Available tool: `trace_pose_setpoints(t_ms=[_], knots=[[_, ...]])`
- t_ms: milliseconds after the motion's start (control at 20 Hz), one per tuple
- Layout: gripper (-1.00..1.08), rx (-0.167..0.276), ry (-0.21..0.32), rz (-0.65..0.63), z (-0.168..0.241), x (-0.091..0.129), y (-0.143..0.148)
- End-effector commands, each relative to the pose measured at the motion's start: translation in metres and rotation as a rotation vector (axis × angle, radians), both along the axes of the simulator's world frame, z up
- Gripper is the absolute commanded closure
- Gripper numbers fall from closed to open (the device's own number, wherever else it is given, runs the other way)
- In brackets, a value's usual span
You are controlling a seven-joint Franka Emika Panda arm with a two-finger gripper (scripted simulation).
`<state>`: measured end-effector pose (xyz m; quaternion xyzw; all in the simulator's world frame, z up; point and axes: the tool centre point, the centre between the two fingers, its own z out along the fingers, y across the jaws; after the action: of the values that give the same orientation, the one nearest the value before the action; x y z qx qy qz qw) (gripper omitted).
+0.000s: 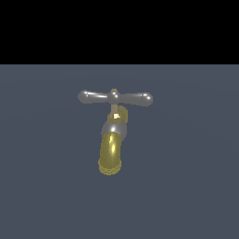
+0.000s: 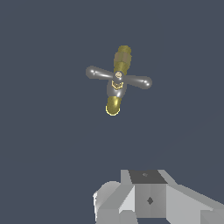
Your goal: Turn on the faucet by rotating a designated handle.
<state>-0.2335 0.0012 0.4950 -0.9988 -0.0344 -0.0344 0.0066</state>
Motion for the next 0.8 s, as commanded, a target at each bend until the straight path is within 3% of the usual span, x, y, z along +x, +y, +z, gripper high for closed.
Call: trace_pose_setpoints(t_ms=[0, 750], knots=[[1.08, -0.001, 0.001, 0.032, -0.007, 0.001, -0.003], [1.08, -0.016, 0.013, 0.367, -0.082, 0.018, -0.031]])
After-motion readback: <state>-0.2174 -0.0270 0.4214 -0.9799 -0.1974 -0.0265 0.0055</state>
